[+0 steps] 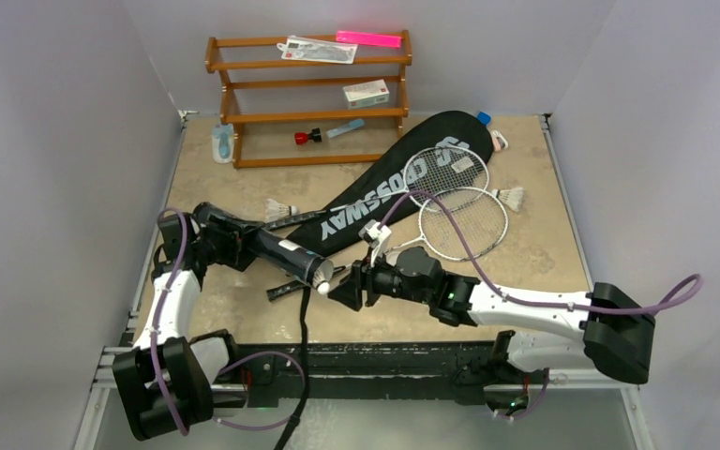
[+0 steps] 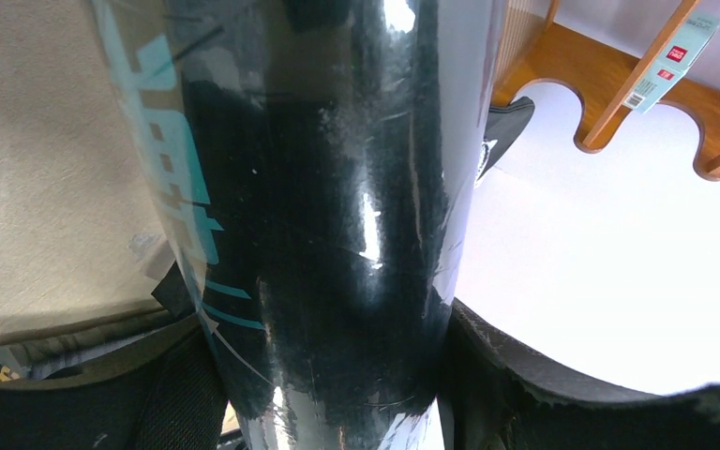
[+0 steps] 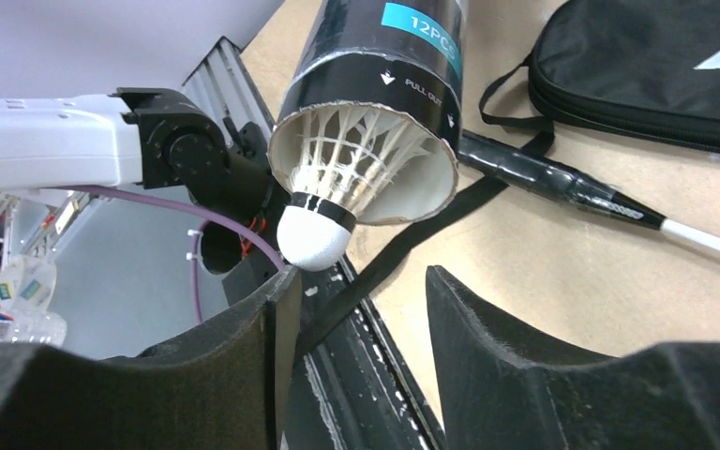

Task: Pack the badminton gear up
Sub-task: Place the shuttlecock at the shuttle tube.

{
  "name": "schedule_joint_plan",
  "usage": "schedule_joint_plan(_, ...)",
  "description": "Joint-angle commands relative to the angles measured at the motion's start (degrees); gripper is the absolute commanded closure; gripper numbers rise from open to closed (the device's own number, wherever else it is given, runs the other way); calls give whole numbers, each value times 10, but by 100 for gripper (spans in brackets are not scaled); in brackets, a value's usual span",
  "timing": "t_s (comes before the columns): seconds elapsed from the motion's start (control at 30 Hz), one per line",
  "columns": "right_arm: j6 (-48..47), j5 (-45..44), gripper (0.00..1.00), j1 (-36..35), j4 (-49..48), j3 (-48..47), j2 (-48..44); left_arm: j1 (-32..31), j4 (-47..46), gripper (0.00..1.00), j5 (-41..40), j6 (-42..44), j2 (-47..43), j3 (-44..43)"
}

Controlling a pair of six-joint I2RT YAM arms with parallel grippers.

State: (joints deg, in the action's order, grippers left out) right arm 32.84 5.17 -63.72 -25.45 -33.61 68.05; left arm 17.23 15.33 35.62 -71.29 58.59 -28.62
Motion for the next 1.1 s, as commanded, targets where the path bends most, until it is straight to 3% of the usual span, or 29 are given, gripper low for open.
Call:
schedule_joint_plan(0.0, 24, 32, 45, 0, -85, -4, 21, 0, -13, 53, -2, -27, -15, -12)
schedule_joint_plan(0.3, 30, 27, 38, -1, -93, -22, 46, 0, -13, 53, -7, -28, -17, -9)
schedule_joint_plan(0.4, 32, 15, 60, -2, -77, -29, 51, 0, -12, 53, -7, -28, -19, -9)
schedule_joint_plan(0.43, 31, 12, 63, -2, -70, -32, 52, 0, -12, 53, -7, -27, -19, -9)
schedule_joint_plan(0.6, 31, 0, 67, -2, -68, -33, 45, 0, -11, 53, -9, -22, -20, -8)
schedule_joint_plan(0.83, 28, 1, 83, -1, -23, -57, 48, 0, -4, 54, -16, -6, -28, -3)
schedule_joint_plan(1.07, 27, -5, 85, -1, 7, -74, 49, 0, 20, 54, -36, 58, -41, -30)
